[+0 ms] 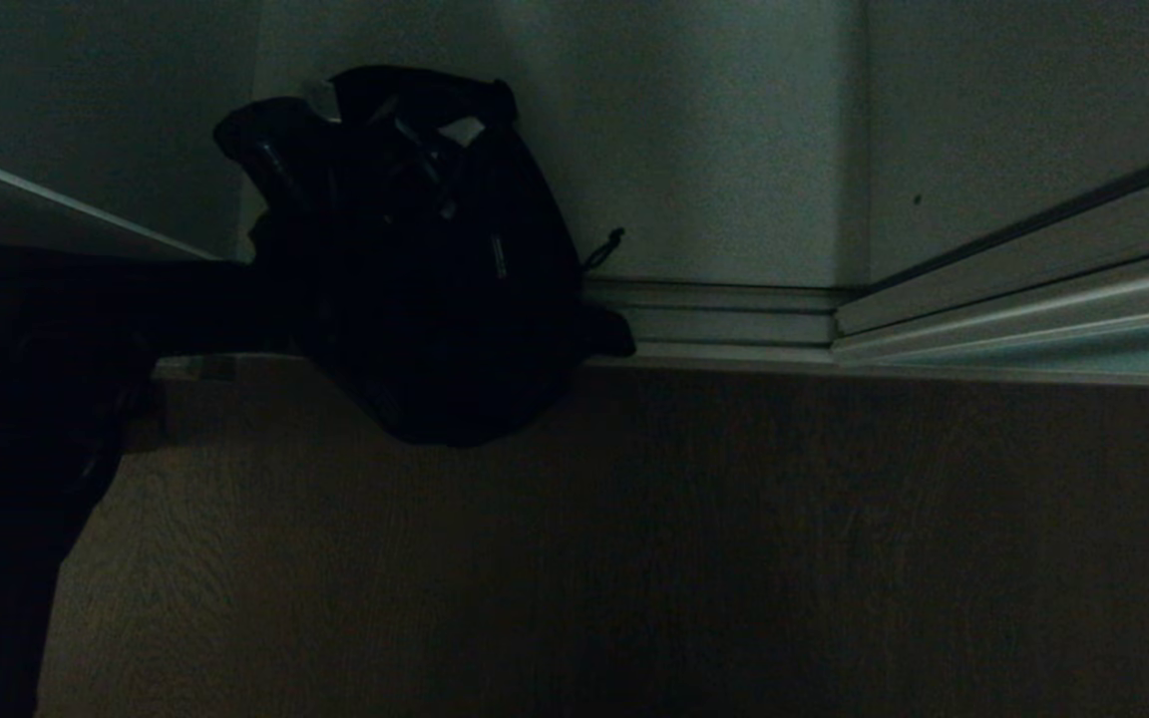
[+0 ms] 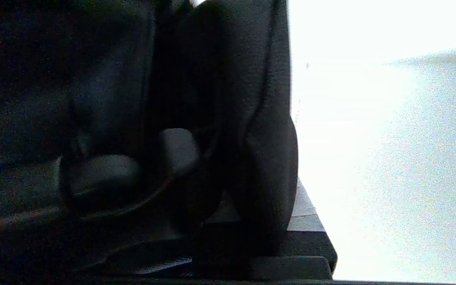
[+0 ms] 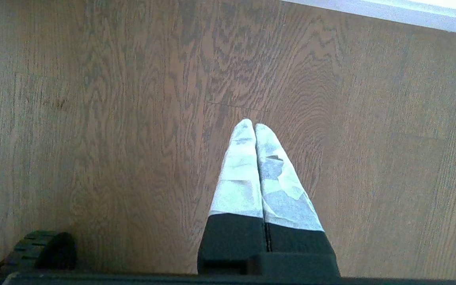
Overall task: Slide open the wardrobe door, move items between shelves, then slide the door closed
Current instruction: Place the bag on the lower shelf
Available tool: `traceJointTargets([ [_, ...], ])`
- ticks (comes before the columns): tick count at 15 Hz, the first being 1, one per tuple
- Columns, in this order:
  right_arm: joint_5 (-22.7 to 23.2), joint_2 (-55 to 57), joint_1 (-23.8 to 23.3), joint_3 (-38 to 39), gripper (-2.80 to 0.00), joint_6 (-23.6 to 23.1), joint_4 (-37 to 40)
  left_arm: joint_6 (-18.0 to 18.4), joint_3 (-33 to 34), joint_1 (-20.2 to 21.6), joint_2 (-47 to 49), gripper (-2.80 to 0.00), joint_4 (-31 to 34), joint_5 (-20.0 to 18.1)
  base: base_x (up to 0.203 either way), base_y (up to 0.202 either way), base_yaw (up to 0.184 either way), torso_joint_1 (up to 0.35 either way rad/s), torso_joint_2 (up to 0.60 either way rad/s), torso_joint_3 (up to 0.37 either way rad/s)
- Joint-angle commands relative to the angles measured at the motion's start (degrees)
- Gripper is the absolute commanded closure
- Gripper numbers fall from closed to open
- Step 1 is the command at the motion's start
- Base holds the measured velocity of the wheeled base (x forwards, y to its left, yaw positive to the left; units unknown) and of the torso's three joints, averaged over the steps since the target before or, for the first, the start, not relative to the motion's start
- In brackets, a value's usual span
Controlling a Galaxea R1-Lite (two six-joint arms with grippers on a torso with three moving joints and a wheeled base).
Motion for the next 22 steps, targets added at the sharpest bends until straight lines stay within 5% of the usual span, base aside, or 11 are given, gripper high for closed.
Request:
traceJointTargets([
  [1, 0.0, -0.1, 0.0, 0.0, 0.0, 0.0, 0.0, 2.1, -4.1, 0.1, 3.2, 0.0, -3.2, 1.6, 0.0, 0.0, 0.0, 0.0, 0.0, 0.0],
  [4, 0.0, -0.1, 0.0, 0.0, 0.0, 0.0, 0.0, 4.6, -4.4, 0.4, 2.2, 0.0, -14.8, -0.9, 0.0, 0.0, 0.0, 0.0, 0.0, 0.0],
  [7, 0.0, -0.1, 0.0, 0.0, 0.0, 0.0, 0.0, 11.9, -4.3, 0.4, 2.7, 0.0, -28.2, -1.3, 0.0, 0.0, 0.0, 0.0, 0.0, 0.0],
  [9, 0.0, -0.2, 0.0, 0.0, 0.0, 0.0, 0.0, 18.3, -4.4, 0.6, 3.2, 0.0, -30.1, -1.4, 0.0, 0.0, 0.0, 0.0, 0.0, 0.0],
  [13, 0.0, -0.1, 0.0, 0.0, 0.0, 0.0, 0.0, 23.5, -4.4, 1.3, 2.7, 0.0, -30.7, -0.8, 0.0, 0.0, 0.0, 0.0, 0.0, 0.0],
  [22, 0.0, -0.1, 0.0, 0.0, 0.0, 0.0, 0.0, 22.5, -4.5, 5.7, -0.5, 0.0, -35.7, -0.7, 0.0, 0.0, 0.0, 0.0, 0.0, 0.0],
])
